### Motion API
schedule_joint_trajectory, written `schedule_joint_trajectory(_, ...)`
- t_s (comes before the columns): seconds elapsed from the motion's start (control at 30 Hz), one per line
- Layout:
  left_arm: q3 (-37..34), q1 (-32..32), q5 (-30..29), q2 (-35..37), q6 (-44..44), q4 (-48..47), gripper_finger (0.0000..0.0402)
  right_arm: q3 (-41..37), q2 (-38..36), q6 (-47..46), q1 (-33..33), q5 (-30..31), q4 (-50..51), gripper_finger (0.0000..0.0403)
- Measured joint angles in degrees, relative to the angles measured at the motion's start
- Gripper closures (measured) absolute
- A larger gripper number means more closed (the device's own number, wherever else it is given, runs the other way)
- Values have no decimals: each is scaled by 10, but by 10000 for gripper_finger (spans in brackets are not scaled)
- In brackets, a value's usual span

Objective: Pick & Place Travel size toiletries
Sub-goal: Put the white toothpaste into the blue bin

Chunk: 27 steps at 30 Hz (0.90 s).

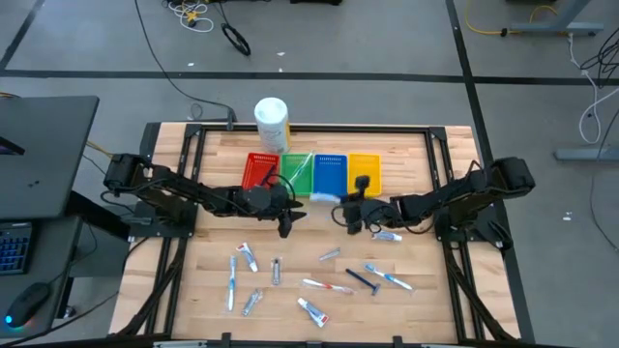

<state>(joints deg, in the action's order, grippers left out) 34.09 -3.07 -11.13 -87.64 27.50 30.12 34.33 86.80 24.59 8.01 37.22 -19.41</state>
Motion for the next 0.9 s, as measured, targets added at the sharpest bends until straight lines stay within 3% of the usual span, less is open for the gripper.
schedule_joint_trajectory(0.1, 0, 0, 0, 0, -5, -1, 217, 0, -14, -17, -7, 90, -15, 402)
schedule_joint_trajectory(0.2, 0, 0, 1, 0, -6, -2, 216, 0, -17, -42, -34, 105, -14, 402)
schedule_joint_trajectory(0.4, 0, 0, -3, 0, -6, -1, 216, 0, -17, -161, -110, -22, 17, 402)
schedule_joint_trajectory(0.5, 0, 0, -20, 0, -3, 1, 216, 23, -17, -162, -123, -38, 70, 402)
schedule_joint_trajectory(0.7, 0, 5, -32, 0, -24, 17, 219, 155, -6, -215, -160, -117, 319, 402)
schedule_joint_trajectory(0.8, 0, 12, -32, 0, -28, 19, 219, 178, 17, -230, -169, -146, 333, 402)
schedule_joint_trajectory(0.9, 0, 13, -32, 0, -29, 18, 219, 177, 47, -215, -173, -137, 334, 402)
